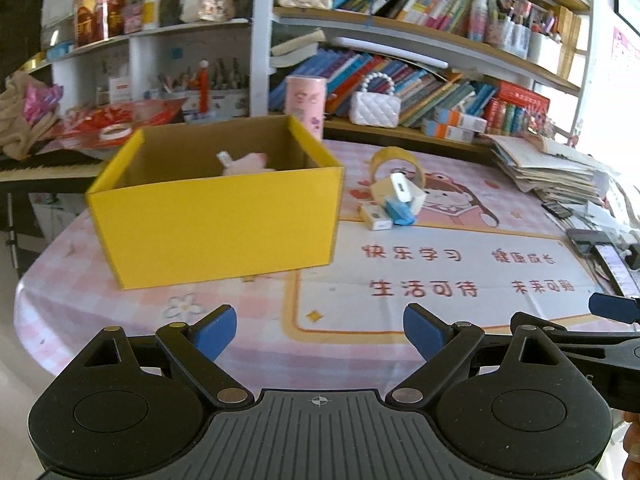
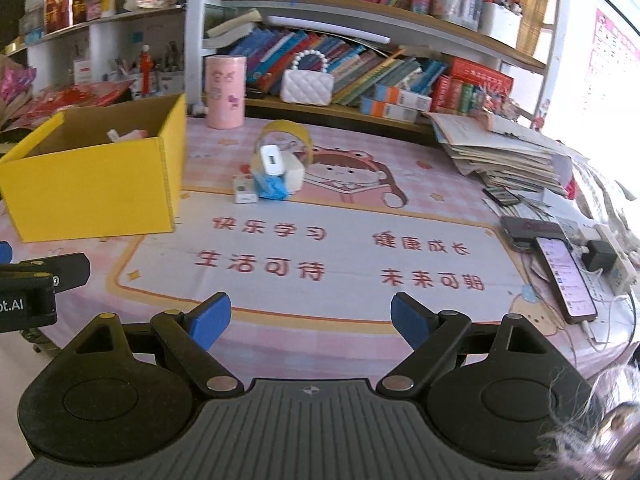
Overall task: Organize objects
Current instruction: 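Withdraw both open tools from the box toward the tape and chargers, then grasp the small white box with the left tool while the right tool grasps the blue packet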
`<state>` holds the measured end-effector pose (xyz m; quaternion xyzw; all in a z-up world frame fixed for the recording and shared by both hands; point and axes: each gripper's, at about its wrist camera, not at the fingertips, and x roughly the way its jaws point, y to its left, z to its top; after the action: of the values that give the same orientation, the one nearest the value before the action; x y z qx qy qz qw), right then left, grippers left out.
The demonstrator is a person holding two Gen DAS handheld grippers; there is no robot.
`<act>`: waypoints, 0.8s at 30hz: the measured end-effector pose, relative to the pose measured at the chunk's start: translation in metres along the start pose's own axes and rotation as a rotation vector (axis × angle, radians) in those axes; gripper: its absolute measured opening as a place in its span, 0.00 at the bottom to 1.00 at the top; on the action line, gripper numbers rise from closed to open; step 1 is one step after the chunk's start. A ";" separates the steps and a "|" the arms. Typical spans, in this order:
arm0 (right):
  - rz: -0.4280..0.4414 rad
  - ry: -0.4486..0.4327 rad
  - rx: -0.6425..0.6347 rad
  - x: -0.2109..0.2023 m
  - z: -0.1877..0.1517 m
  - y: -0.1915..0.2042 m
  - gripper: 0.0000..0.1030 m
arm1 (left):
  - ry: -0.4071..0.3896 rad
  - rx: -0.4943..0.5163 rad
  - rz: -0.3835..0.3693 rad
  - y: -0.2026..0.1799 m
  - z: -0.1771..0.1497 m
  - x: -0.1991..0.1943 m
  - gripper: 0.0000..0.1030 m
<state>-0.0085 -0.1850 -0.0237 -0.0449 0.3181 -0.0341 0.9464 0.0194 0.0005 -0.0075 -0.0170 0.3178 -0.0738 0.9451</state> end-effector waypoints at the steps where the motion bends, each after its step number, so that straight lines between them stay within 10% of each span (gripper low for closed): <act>1: -0.007 0.004 0.004 0.003 0.001 -0.004 0.85 | 0.004 0.008 -0.009 -0.005 0.002 0.004 0.90; 24: 0.041 0.032 0.013 0.087 0.049 -0.073 0.78 | 0.051 0.046 -0.021 -0.076 0.047 0.081 0.88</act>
<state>0.0877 -0.2620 -0.0286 -0.0319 0.3337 -0.0174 0.9420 0.1017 -0.0878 -0.0129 0.0033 0.3400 -0.0912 0.9360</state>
